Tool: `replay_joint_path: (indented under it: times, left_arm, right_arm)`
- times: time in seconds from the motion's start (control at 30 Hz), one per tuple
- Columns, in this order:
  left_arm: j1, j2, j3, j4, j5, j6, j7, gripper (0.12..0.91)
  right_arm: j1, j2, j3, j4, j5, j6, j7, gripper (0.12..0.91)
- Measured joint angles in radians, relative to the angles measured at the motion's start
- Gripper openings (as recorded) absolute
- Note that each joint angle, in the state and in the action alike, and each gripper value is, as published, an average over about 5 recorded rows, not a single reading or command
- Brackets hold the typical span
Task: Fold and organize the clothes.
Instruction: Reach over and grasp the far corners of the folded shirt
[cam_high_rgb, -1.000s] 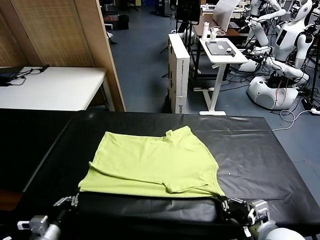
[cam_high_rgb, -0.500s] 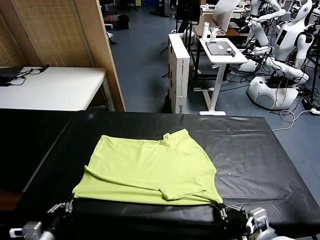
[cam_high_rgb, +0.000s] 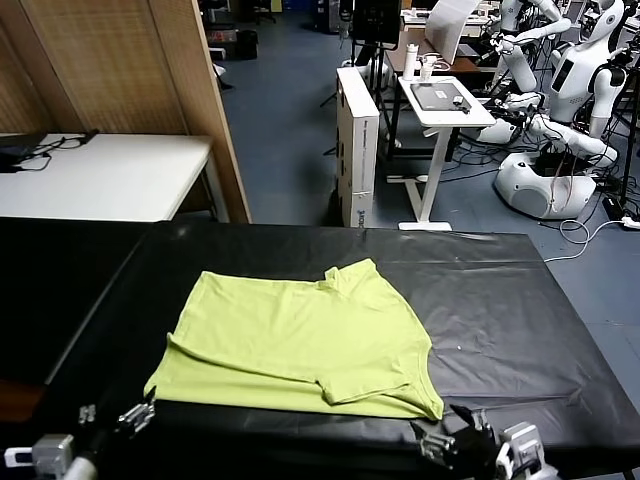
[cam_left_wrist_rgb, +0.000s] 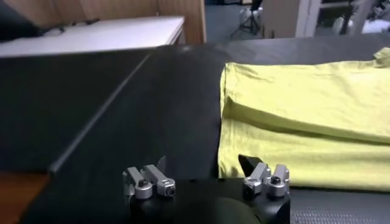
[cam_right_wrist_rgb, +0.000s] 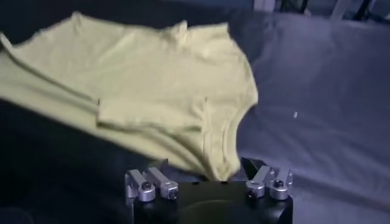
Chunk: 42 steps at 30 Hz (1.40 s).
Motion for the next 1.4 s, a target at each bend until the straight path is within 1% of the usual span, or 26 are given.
replay_joint_path:
  times: [0.13,0.23,0.33,0.4,0.47,0.63,0.8,0.93,1.03,1.17,1.4]
  left_arm:
    - [-0.086,0.015,0.018,0.005,-0.062,0.017,-0.007,0.906]
    - [-0.185,0.028,0.053,0.029,-0.124,0.057,-0.023,0.907]
    - [-0.286,0.043,0.096,0.056,-0.194,0.105,-0.047,0.907]
    - [-0.348,0.053,0.128,0.076,-0.22,0.124,-0.059,0.907]
    - [-0.405,0.062,0.162,0.1,-0.224,0.131,-0.064,0.907]
    - [-0.544,0.086,0.253,0.181,-0.209,0.133,-0.064,0.907]
    - [-0.678,0.107,0.339,0.291,-0.209,0.134,-0.062,0.907]
    - [-0.777,0.115,0.404,0.39,-0.185,0.129,-0.045,0.907]
    - [-0.843,0.117,0.448,0.463,-0.153,0.116,-0.025,0.907]
    - [-0.917,0.116,0.495,0.553,-0.125,0.102,-0.011,0.907]
    - [-0.987,0.111,0.531,0.667,-0.108,0.096,0.007,0.907]
  right_arm:
    - [0.153,0.006,-0.039,-0.08,0.007,-0.025,-0.01,0.907]
    - [0.278,0.009,-0.092,-0.154,0.013,-0.039,-0.008,0.907]
    - [0.398,0.017,-0.159,-0.234,0.009,-0.039,-0.006,0.907]
    - [0.473,0.025,-0.208,-0.289,0.003,-0.039,-0.007,0.907]
    - [0.541,0.036,-0.255,-0.34,-0.005,-0.039,-0.01,0.907]
    - [0.685,0.071,-0.36,-0.466,-0.026,-0.039,-0.019,0.907]
    - [0.8,0.115,-0.447,-0.584,-0.047,-0.039,-0.032,0.907]
    - [0.865,0.149,-0.501,-0.664,-0.054,-0.039,-0.044,0.907]
    - [0.903,0.175,-0.534,-0.716,-0.063,-0.039,-0.054,0.907]
    - [0.943,0.206,-0.565,-0.772,-0.084,-0.033,-0.068,0.907]
    - [0.984,0.247,-0.581,-0.847,-0.122,0.005,-0.091,0.907]
